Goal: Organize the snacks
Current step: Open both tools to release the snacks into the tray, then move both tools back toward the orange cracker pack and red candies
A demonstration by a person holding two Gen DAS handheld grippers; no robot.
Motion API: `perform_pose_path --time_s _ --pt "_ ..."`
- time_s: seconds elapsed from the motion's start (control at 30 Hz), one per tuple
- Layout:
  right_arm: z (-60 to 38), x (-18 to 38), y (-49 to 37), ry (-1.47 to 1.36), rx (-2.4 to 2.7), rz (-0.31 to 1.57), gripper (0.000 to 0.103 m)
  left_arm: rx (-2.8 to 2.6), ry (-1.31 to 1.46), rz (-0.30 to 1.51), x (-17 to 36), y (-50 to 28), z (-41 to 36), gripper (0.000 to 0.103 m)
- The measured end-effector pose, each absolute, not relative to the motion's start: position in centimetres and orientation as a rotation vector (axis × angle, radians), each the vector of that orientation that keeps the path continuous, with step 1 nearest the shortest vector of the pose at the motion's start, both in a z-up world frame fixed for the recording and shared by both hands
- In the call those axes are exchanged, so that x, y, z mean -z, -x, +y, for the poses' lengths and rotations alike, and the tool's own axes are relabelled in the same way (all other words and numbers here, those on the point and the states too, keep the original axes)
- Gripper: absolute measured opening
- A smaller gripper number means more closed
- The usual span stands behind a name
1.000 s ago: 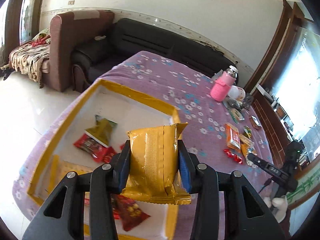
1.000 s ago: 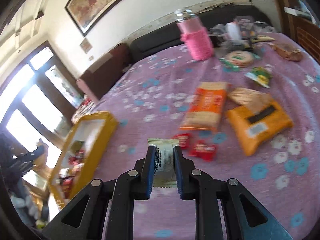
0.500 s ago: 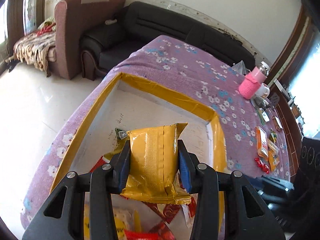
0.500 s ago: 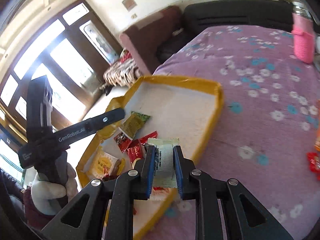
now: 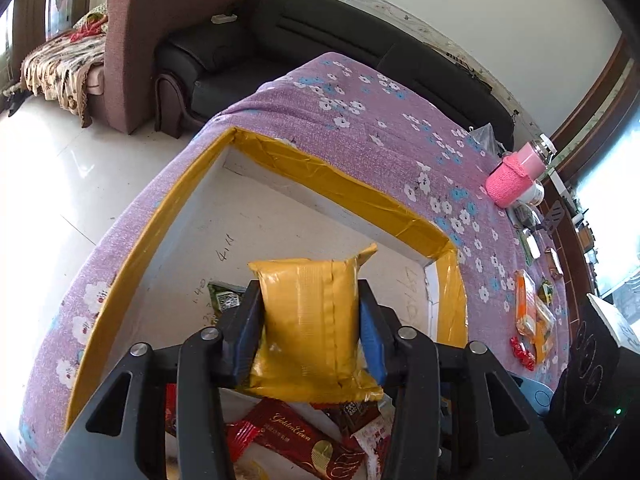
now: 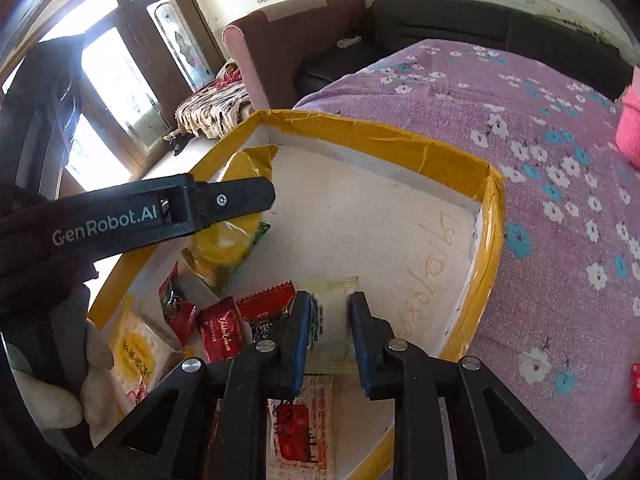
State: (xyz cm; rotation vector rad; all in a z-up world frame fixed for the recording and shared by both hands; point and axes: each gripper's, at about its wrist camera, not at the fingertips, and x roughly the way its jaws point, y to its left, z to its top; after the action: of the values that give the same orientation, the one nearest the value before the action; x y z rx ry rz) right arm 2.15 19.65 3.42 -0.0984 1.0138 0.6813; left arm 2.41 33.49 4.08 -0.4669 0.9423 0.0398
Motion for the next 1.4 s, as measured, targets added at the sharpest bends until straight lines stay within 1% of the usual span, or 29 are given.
perform_pose_path --time_s 0.03,0.07,0.1,0.17,0.23,0.27,0.37,0.47,0.53,0.63,0.77,0.9,1.23,1.4 --pt "19.6 -3.6 -2.0 0.102 -0.678 1.006 0.024 -0.036 0.474 0.940 -4.1 -2.4 33.5 0.047" --pt "19.6 -3.7 -1.9 0.097 -0.681 1.004 0.030 -0.036 0.478 0.938 -4.3 -2.2 33.5 0.047" --pt "19.5 -3.9 -1.9 0.089 -0.687 1.002 0.034 -0.034 0.482 0.934 -4.5 -2.1 33.5 0.047" --pt "18.9 -4.7 -1.5 0.080 -0.688 0.977 0.034 -0.029 0.483 0.911 -5.2 -1.5 33.3 0.047" --pt "18.5 -5.4 -1.3 0.070 -0.692 0.960 0.038 -0.031 0.475 0.895 -5.9 -1.1 33.0 0.049" --pt "18.1 -5.8 -1.0 0.059 -0.695 0.951 0.041 -0.032 0.473 0.885 -6.4 -0.7 32.8 0.050" --pt "16.9 -6.8 -0.3 0.034 -0.702 0.928 0.042 -0.034 0.477 0.869 -7.3 0.5 32.1 0.051" --pt "15.2 -7.5 0.6 0.012 -0.699 0.907 0.043 -0.041 0.488 0.854 -8.3 2.3 30.8 0.057" --pt "13.6 -7.7 1.2 -0.013 -0.691 0.901 0.045 -0.032 0.498 0.848 -8.7 3.3 29.8 0.064" --pt "11.4 -7.7 1.7 -0.054 -0.672 0.906 0.047 -0.016 0.503 0.856 -9.0 4.6 27.4 0.066" --pt "6.9 -7.0 2.5 -0.118 -0.624 0.919 0.049 0.021 0.489 0.868 -9.0 5.7 24.1 0.066" --pt "2.1 -5.9 3.2 -0.183 -0.560 0.933 0.052 -0.003 0.389 0.843 -9.5 7.0 20.2 0.066" --pt "-8.2 -4.6 4.8 -0.303 -0.433 0.912 0.052 -0.085 0.109 0.793 -10.4 8.3 12.7 0.066" --pt "-12.1 -4.6 5.0 -0.346 -0.377 0.894 0.053 -0.065 0.042 0.784 -10.7 8.4 10.0 0.066"
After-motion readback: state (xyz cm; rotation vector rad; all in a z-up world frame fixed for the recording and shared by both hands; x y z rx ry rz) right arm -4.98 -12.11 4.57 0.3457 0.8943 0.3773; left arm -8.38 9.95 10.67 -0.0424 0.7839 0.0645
